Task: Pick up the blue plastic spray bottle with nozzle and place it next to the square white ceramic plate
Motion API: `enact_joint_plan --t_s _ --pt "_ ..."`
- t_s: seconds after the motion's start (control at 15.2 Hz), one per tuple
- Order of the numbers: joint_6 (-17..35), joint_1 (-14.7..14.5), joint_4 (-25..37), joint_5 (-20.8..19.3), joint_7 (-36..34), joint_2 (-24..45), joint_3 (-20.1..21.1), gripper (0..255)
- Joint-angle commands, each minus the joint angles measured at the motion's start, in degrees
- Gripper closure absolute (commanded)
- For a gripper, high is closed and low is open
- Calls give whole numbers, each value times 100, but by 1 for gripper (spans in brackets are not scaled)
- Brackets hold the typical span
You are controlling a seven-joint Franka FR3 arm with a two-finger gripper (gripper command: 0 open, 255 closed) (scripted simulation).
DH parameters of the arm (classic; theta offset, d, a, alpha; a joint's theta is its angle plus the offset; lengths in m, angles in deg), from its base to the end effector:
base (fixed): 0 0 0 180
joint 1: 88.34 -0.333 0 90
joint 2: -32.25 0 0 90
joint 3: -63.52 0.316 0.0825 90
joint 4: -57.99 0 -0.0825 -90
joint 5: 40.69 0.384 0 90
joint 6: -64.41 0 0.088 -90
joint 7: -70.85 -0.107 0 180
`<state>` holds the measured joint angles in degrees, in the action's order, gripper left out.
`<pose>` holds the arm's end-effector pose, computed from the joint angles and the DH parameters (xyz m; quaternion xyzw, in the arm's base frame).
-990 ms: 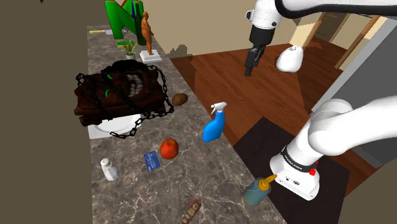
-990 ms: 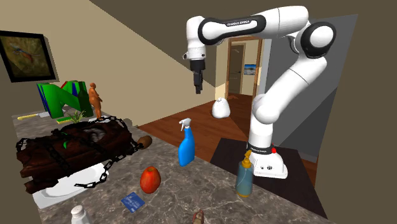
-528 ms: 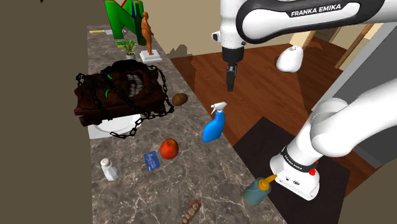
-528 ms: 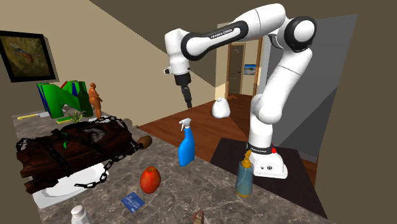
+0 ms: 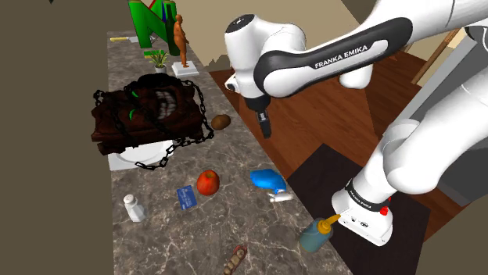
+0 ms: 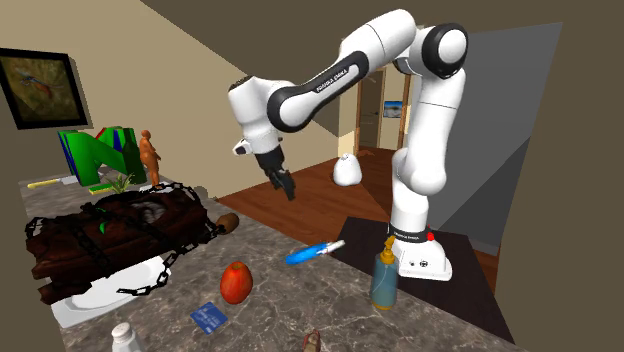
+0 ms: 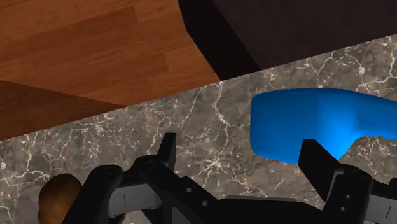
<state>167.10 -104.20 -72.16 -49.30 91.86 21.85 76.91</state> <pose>0.3998 0.2111 0.4108 0.8815 0.4382 -0.1441 0.1008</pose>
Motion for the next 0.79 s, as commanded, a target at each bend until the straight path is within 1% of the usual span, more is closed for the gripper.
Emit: enact_joint_plan --t_s 0.0,0.26,0.33,0.73 --pt "137 -123 2 -184 181 342 143 0" --pt "335 -405 25 -556 422 970 456 0" --pt "354 -434 25 -596 444 1031 485 0" --pt "812 -379 -363 -705 387 1103 429 0"
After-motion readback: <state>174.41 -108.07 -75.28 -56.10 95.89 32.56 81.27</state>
